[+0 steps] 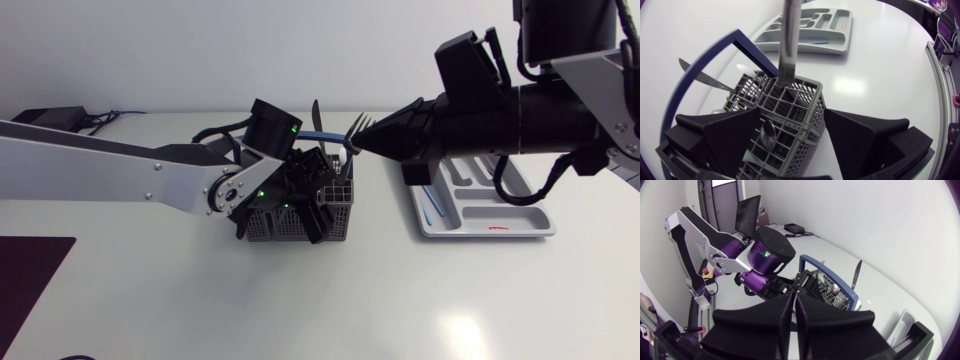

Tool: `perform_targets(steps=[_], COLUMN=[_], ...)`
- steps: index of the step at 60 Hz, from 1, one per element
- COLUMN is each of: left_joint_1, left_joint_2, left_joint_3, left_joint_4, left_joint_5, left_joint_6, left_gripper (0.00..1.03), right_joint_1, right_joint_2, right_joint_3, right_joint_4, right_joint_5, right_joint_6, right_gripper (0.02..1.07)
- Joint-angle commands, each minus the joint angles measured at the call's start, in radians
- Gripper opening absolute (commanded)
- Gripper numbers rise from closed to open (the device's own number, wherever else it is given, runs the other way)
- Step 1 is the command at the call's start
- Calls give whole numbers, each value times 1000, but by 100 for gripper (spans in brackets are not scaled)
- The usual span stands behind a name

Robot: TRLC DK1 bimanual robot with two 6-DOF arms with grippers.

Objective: Unload the cutlery basket into the drawer organizer.

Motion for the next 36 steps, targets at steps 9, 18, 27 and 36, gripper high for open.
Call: perform_targets(steps=[9,18,27,36], left_joint_1=[-16,-28,-16,13], left_joint_2=[-158,-250,-309,-326], left_joint_3=[-41,-64,-57,-30], left_joint_4=[-30,-81,-147,-231], left_joint_5=[1,30,134,294], left_joint_6=[-16,-17,-16,15], left_gripper=[99,99,99,98], right_joint_1=[-2,-22,-51,-70], right_joint_2=[-61,-113,-156,-205], right_joint_3=[19,5,-2,-21], right_joint_4=[-34,-60,-108,-154], right_joint_5=[-22,-71,-152,-233], right_joint_6=[29,25,0,-21], right_gripper=[10,10,10,10])
